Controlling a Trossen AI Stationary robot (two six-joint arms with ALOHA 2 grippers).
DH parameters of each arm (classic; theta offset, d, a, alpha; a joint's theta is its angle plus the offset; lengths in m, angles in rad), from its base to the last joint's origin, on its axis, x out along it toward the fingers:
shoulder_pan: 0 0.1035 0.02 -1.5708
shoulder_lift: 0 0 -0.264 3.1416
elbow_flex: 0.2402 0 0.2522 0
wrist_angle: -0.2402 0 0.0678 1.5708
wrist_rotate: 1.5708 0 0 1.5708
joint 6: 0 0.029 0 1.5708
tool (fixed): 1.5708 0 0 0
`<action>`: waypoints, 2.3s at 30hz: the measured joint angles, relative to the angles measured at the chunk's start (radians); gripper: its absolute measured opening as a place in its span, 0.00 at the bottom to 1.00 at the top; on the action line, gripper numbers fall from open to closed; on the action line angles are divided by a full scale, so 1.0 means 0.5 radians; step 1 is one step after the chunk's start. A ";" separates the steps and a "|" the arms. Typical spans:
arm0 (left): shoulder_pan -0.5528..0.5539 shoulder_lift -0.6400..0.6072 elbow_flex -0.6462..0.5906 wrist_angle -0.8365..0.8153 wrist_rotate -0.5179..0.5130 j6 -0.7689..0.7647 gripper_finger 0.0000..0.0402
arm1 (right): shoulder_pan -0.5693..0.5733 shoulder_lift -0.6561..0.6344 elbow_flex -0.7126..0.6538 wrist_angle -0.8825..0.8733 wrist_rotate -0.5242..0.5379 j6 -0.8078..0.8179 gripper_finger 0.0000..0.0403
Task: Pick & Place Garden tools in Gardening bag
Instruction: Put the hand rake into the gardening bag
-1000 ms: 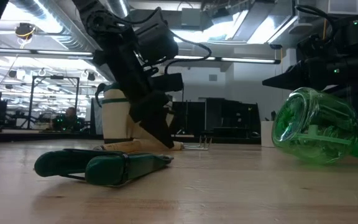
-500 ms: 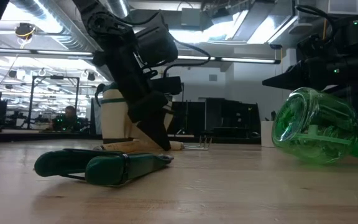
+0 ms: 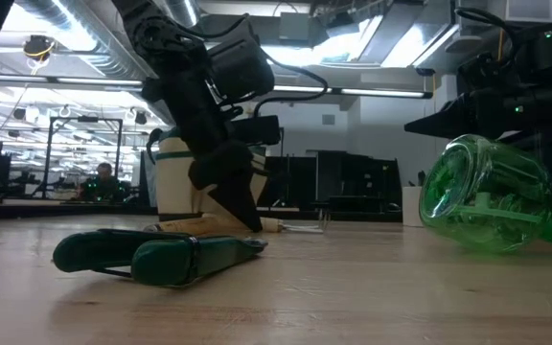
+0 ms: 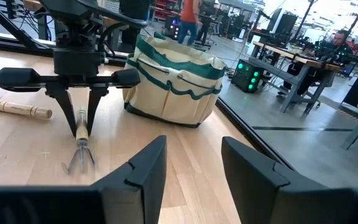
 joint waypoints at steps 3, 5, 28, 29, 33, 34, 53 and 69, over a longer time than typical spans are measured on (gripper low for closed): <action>0.000 0.000 -0.001 0.005 -0.002 0.004 0.16 | 0.001 0.000 0.000 0.000 0.000 0.000 0.39; 0.000 0.000 -0.002 0.012 -0.002 0.005 0.16 | 0.000 0.000 0.001 0.000 0.000 0.000 0.39; 0.122 0.007 0.222 0.093 -0.115 0.111 0.17 | 0.000 0.000 0.001 0.000 0.000 0.001 0.39; 0.122 0.006 0.241 0.095 -0.115 0.111 0.17 | 0.000 -0.001 0.001 0.000 0.000 0.001 0.39; 0.116 0.006 0.321 0.095 -0.113 0.117 0.17 | 0.001 0.000 0.001 0.000 0.000 0.000 0.39; 0.109 0.005 0.343 0.095 -0.112 0.135 0.17 | 0.000 0.000 0.000 0.000 0.000 0.000 0.39; 0.039 -0.552 0.424 0.096 -0.610 0.199 0.17 | 0.000 0.000 0.000 -0.017 0.002 0.000 0.39; 0.071 -0.841 0.424 -0.253 -1.142 0.020 0.17 | 0.000 0.000 0.001 -0.047 0.001 0.000 0.39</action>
